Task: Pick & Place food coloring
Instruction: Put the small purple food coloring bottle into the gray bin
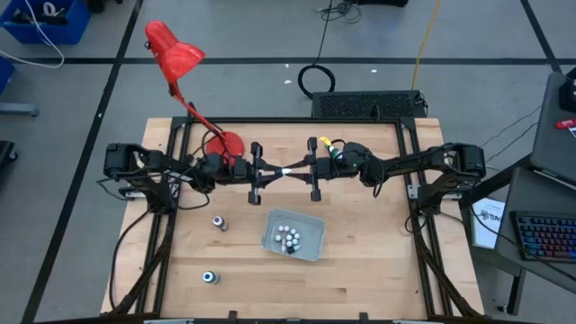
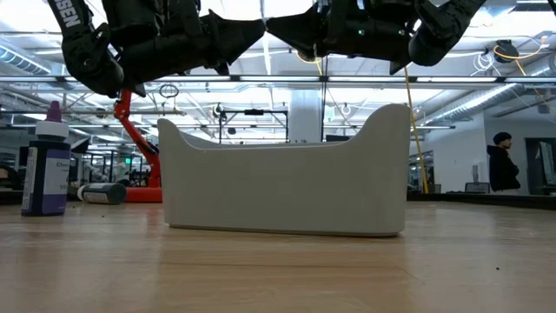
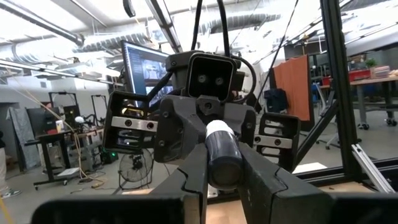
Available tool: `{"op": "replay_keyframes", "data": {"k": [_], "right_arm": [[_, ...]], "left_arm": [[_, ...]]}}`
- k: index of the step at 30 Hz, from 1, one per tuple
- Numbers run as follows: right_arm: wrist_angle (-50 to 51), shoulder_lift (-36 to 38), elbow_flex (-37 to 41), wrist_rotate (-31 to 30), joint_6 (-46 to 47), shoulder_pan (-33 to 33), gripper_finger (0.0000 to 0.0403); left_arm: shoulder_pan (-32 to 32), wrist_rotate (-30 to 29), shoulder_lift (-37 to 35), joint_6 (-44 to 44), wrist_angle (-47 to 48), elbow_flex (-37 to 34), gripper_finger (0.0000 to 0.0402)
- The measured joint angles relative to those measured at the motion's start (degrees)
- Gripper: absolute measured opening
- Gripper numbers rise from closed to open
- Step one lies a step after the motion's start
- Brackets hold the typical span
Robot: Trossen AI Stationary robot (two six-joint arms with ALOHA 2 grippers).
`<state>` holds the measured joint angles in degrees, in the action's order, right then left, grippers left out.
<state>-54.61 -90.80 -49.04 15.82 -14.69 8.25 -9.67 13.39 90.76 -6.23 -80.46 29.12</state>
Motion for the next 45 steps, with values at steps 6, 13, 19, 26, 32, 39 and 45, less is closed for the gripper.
{"op": "replay_keyframes", "data": {"k": [6, 13, 19, 26, 32, 39, 45], "right_arm": [[-0.4, 0.0, 0.0, -0.6, 0.5, -0.2, 0.0118], [-0.4, 0.0, 0.0, -0.7, 0.2, -0.1, 0.0067], [0.0, 0.1, 0.0, -0.6, -0.5, -0.1, 0.0039], [1.5, 0.0, -0.1, -3.4, 1.4, -0.2, 0.0135], [1.6, 0.0, -0.1, -3.6, 0.8, -0.2, 0.0160], [1.5, 0.0, -0.1, -3.7, 0.1, -0.1, 0.0086], [2.7, 0.1, -0.1, -3.7, -1.8, -0.1, 0.0042]], "left_arm": [[-0.1, -0.3, 0.0, 0.1, 0.7, 0.0, 0.0063], [0.0, -0.3, 0.0, 0.1, 0.7, 0.0, 0.0063], [0.0, -0.1, 0.0, 0.1, 0.7, 0.0, 0.0063], [-0.1, -0.9, 0.0, 0.1, 0.7, 0.0, 0.0063], [-0.1, -0.9, 0.0, 0.1, 0.7, 0.0, 0.0063], [-0.1, -0.3, 0.0, 0.3, 0.9, 0.0, 0.0063], [-0.1, 0.3, 0.0, 0.3, 1.0, 0.0, 0.0063]]}}
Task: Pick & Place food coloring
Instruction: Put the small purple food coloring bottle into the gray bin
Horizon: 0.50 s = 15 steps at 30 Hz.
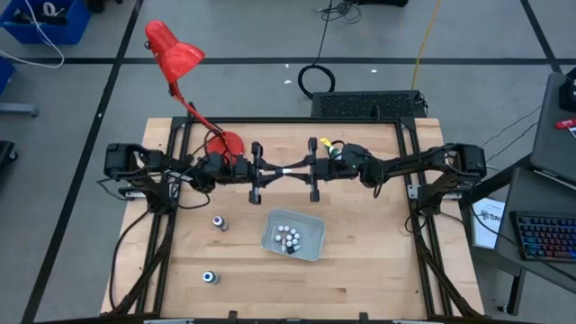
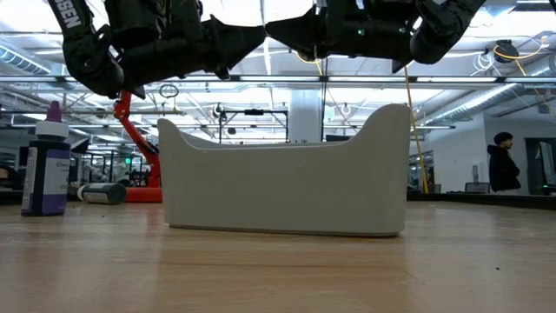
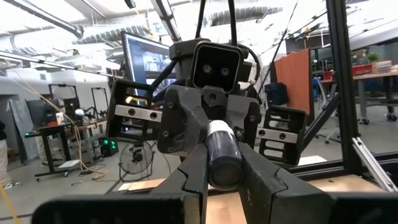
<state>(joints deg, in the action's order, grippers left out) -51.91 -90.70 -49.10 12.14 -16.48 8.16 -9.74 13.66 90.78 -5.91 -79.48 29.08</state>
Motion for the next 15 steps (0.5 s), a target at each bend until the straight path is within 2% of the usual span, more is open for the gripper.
{"op": "replay_keyframes", "data": {"k": [6, 11, 15], "right_arm": [[8.9, 2.1, -0.5, -0.4, -1.1, -0.8, 0.0042], [28.4, 6.8, -2.8, -2.2, -3.0, -4.5, 0.0042], [44.5, 10.2, -8.7, -7.9, -4.4, -9.0, 0.0042]], "left_arm": [[0.1, -0.3, -0.1, 3.7, 0.6, -0.1, 0.0073], [0.0, -0.9, -0.8, 7.8, -1.3, 0.2, 0.0172], [0.2, -0.3, -0.7, 9.5, -0.7, 0.1, 0.0232]]}}
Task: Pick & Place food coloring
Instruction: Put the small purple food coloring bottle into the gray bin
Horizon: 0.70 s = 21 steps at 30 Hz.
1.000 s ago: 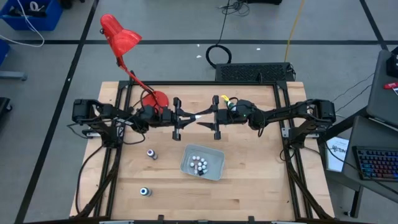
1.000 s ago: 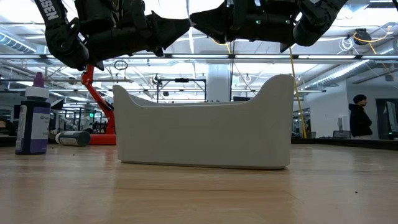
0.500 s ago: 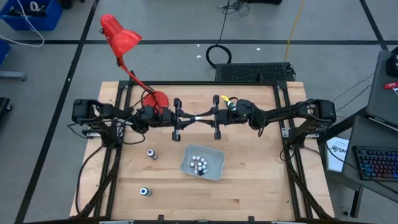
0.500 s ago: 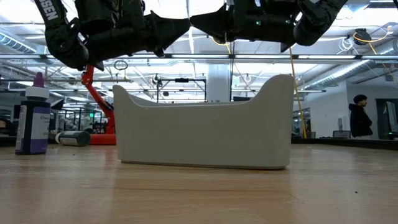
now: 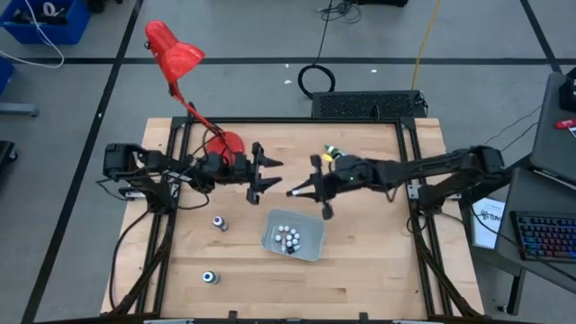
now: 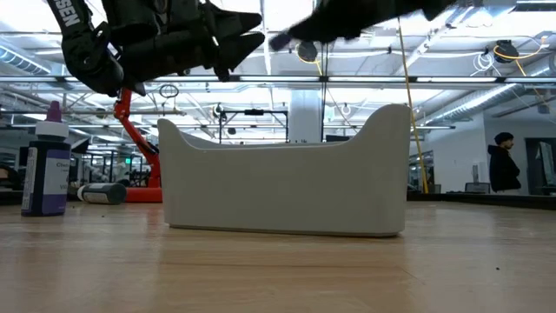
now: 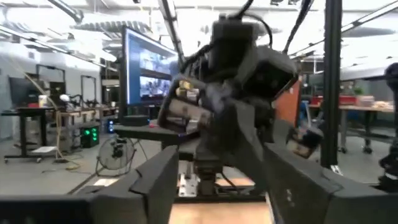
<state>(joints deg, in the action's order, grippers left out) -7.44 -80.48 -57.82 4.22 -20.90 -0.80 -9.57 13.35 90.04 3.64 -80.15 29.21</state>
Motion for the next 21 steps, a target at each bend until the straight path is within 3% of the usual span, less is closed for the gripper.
{"op": "replay_keyframes", "data": {"k": [6, 11, 15, 21], "right_arm": [[24.5, -2.1, -11.4, -4.1, 6.9, -7.0, 0.0042], [43.0, -9.7, -23.5, -10.3, 11.6, -11.7, 0.0042], [51.0, -16.8, -30.1, -8.4, 14.6, -13.8, 0.0042], [55.3, -25.5, -30.8, -5.6, 15.7, -15.8, 0.0042]], "left_arm": [[-0.1, 0.0, -0.1, 1.1, -0.2, 0.0, 0.0278], [-0.2, -0.1, 0.0, -1.2, 2.8, -0.1, 0.0292], [-0.2, 0.0, 0.0, -1.5, 3.3, -0.1, 0.0294], [-0.2, -0.4, 0.0, -1.3, 3.3, -0.1, 0.0294]]}}
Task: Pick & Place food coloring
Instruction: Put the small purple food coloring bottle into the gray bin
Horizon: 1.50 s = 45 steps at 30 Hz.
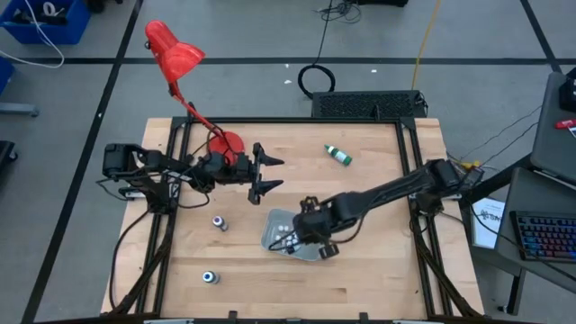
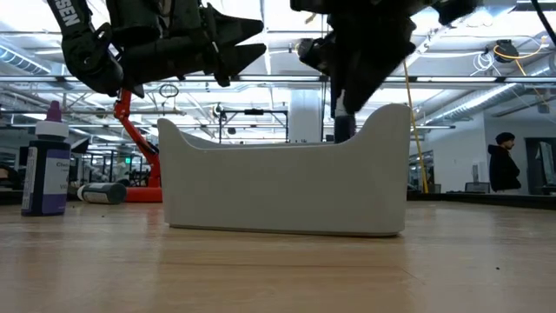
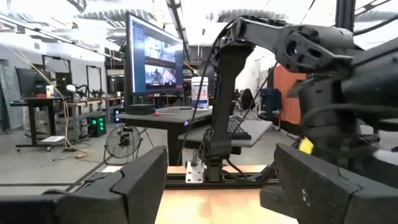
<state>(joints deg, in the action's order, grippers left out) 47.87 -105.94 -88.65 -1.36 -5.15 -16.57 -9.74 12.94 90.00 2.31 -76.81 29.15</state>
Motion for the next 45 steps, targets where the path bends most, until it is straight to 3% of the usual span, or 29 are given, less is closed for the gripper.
{"op": "replay_keyframes", "data": {"k": [13, 45], "right_arm": [[-0.2, -7.8, -0.1, -1.8, -1.3, -1.2, 0.0042], [-9.3, -7.7, 4.3, -1.4, -2.5, -0.6, 0.0042]], "left_arm": [[0.0, -5.4, 0.0, 0.3, 0.8, 0.0, 0.0294], [0.0, -5.5, 0.0, 1.7, 0.8, 0.0, 0.0294]]}}
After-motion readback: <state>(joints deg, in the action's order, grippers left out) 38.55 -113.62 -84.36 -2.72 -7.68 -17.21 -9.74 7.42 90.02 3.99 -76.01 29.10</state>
